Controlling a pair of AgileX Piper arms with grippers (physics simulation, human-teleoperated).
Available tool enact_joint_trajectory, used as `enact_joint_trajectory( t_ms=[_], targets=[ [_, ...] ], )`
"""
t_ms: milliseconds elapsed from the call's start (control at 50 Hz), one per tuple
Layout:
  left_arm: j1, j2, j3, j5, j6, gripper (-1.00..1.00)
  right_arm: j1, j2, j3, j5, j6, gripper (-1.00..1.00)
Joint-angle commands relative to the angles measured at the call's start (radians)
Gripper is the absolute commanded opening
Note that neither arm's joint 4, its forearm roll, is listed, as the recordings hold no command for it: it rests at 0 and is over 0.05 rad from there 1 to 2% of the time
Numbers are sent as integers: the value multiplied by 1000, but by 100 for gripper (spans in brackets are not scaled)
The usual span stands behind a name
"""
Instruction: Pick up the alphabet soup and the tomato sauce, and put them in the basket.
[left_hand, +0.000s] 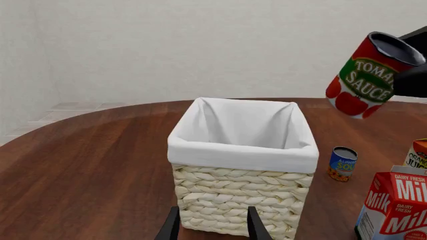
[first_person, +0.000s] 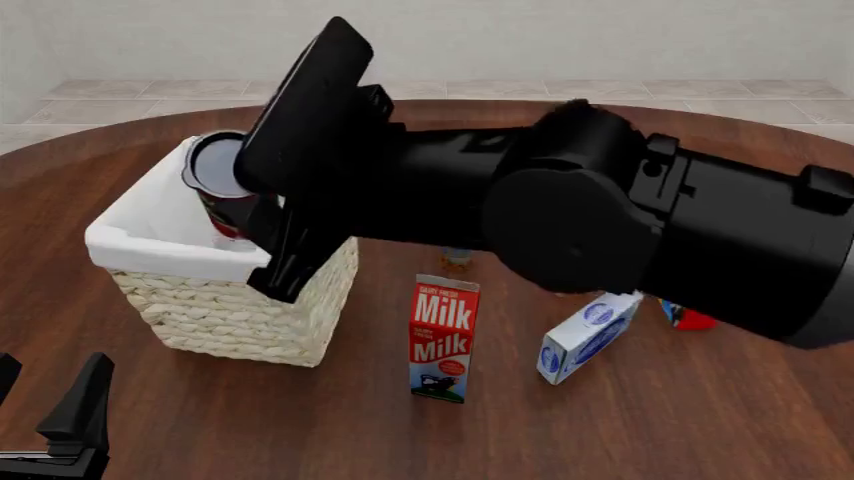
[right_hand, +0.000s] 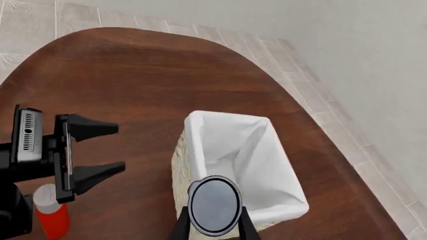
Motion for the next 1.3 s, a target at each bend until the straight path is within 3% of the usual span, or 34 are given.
enact_joint_trajectory(
  t_ms=[20,780,1300],
  targets=[
    [0,0,0,0,0,100,-38,45,-79,16,10,-100],
    [0,0,0,0,0,100,-126,184,-231,44,49,-100],
    [0,0,0,0,0,100,-168,368,-443,137,75,-100]
  ],
)
